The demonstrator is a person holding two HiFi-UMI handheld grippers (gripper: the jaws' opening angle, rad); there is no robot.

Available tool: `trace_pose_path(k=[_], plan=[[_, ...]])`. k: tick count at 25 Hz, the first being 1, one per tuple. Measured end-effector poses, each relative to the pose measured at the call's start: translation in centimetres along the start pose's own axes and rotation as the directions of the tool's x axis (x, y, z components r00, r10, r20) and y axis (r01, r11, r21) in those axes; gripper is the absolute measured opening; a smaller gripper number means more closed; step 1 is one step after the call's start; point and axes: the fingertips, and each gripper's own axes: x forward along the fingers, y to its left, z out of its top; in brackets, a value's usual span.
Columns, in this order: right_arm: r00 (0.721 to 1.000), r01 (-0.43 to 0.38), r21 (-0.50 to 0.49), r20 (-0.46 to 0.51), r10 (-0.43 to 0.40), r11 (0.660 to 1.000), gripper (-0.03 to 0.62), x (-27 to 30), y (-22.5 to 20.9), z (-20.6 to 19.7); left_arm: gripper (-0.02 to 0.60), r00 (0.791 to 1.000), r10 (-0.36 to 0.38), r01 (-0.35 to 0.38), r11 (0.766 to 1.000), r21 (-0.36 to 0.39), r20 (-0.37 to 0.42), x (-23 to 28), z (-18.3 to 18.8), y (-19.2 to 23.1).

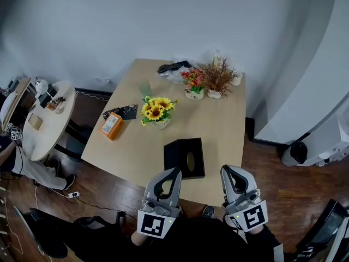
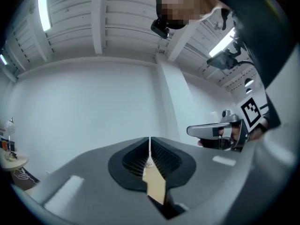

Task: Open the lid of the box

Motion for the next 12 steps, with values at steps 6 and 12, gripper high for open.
trace_pose_path(k=[6, 12], plan=[[1.000, 0.015, 0.003, -0.023, -0.015, 1.000, 0.000, -0.1, -0.4, -0.9, -0.008, 1.000, -0.009, 0.009, 1.000, 0.020, -0.018, -0.2, -0.4, -0.5], [0.999, 0.027, 0.013, -0.042, -0.026, 1.000, 0.000, -0.4, -0.6, -1.4, -0.008, 1.000, -0.003, 0.003, 1.000, -0.002, -0.026, -0.3, -0.6, -0.5]])
